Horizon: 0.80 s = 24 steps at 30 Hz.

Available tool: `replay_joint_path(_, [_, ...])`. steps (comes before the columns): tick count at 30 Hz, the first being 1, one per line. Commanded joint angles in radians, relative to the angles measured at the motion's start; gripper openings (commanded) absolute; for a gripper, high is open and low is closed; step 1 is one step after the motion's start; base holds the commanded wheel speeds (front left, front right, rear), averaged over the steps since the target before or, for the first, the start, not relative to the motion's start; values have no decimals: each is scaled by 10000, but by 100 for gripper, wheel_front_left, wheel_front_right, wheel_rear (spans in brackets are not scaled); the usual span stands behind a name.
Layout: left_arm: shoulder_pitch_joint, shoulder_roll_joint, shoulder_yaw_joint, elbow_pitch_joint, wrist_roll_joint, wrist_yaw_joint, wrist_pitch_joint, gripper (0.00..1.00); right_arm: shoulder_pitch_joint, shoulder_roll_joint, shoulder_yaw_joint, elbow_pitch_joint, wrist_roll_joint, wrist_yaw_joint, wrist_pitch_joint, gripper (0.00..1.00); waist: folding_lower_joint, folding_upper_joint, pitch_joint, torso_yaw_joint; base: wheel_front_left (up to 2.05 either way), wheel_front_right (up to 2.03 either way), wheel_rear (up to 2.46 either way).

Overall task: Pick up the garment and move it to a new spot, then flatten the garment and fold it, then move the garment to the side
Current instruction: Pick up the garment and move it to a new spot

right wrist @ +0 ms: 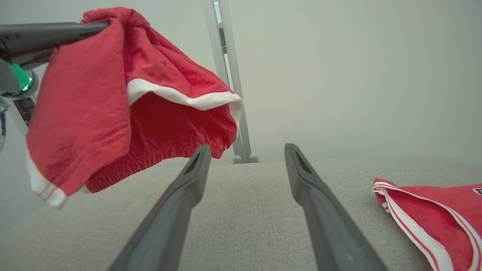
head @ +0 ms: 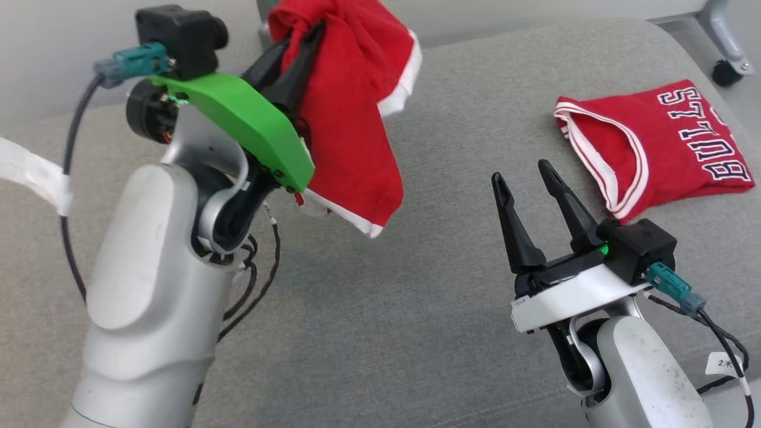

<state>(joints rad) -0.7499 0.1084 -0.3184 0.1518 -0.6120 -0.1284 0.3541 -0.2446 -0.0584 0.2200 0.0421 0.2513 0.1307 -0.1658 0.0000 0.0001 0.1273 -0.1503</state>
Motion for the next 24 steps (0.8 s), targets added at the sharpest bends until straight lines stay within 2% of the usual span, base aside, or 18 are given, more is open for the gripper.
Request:
replay_joint_path(1, [285, -89, -140, 158, 83, 8, -160, 0, 49, 9, 11, -17, 36, 1, -73, 100, 0, -1, 607, -1192, 0, 0, 0])
replay_joint_path(7, [901, -398, -746, 1447, 149, 142, -1106, 0, -80, 53, 73, 38, 155, 1, -229, 100, 0, -1, 1164, -2142, 0, 0, 0])
replay_joint_path(12, [1126, -444, -1159, 3147, 453, 334, -1689, 0, -148, 74, 18, 116, 200, 1, -379, 100, 0, -1, 1422, -2378, 0, 0, 0])
replay_joint_path(13, [1186, -454, -1215, 3470, 491, 358, -1808, 16, -151, 78, -2, 131, 195, 1, -400, 100, 0, -1, 1441, -2369, 0, 0, 0])
replay_joint_path(14, [1221, -476, -1310, 3819, 521, 380, -1912, 100, -144, 76, -42, 149, 178, 1, -410, 100, 0, -1, 1457, -2330, 0, 0, 0])
replay_joint_path(19, [1246, -544, -1588, 4683, 14, 248, -2524, 100, -130, 80, -280, 208, 75, 1, -474, 100, 0, -1, 1320, -1787, 0, 0, 0])
replay_joint_path(24, [1410, -562, -1954, 4369, -794, 141, -3410, 100, 105, 74, -534, 153, -51, 1, -398, 100, 0, -1, 918, -971, 0, 0, 0])
